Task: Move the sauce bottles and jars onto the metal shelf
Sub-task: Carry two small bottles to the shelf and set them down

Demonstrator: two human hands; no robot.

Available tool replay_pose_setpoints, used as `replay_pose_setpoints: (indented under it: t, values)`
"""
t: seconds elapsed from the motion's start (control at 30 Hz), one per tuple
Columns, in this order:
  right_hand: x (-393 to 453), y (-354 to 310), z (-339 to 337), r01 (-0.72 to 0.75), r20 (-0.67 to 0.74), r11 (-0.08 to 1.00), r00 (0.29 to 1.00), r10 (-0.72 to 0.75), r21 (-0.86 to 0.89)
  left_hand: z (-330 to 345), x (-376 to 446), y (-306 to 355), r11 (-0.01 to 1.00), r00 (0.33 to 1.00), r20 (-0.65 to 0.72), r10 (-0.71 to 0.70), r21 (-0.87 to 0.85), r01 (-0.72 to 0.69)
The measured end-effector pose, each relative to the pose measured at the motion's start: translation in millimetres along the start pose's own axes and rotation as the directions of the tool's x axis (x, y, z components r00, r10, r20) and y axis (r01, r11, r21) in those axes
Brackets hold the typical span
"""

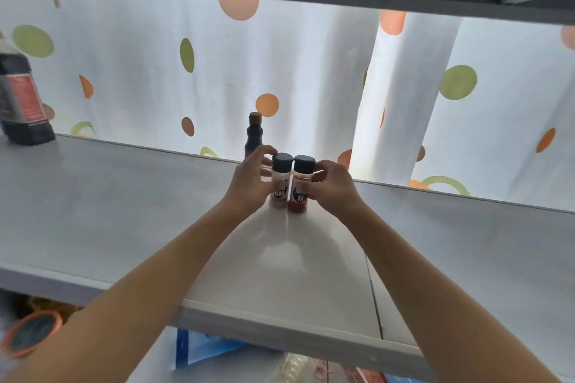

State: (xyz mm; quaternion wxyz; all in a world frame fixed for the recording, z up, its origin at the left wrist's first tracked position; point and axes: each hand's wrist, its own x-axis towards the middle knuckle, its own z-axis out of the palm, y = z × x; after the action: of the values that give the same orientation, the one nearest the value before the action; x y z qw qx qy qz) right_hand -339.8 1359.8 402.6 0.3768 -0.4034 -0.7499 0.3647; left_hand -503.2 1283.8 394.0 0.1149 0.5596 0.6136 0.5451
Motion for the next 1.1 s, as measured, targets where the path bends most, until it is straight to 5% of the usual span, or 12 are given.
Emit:
replay_pose_setpoints:
  t: [0.27,0.6,1.1]
  values:
    - [31,-1,24,0.022,-0.085,1.0,0.996,-0.024,-0.021,12,34,-16,0.988,0.985,-0.168,0.031,0.152,-0.005]
    - [66,6,42,0.01,-0.11,1.0,0.994,-0.009,0.006,24,56,-34,0.987,0.928,-0.358,-0.098,0.082,0.136]
    - [85,15,56,0.036,-0.128,0.999,0.991,-0.035,0.003,28,60,-50,0.963,0.941,-0.295,-0.165,0.157,0.218]
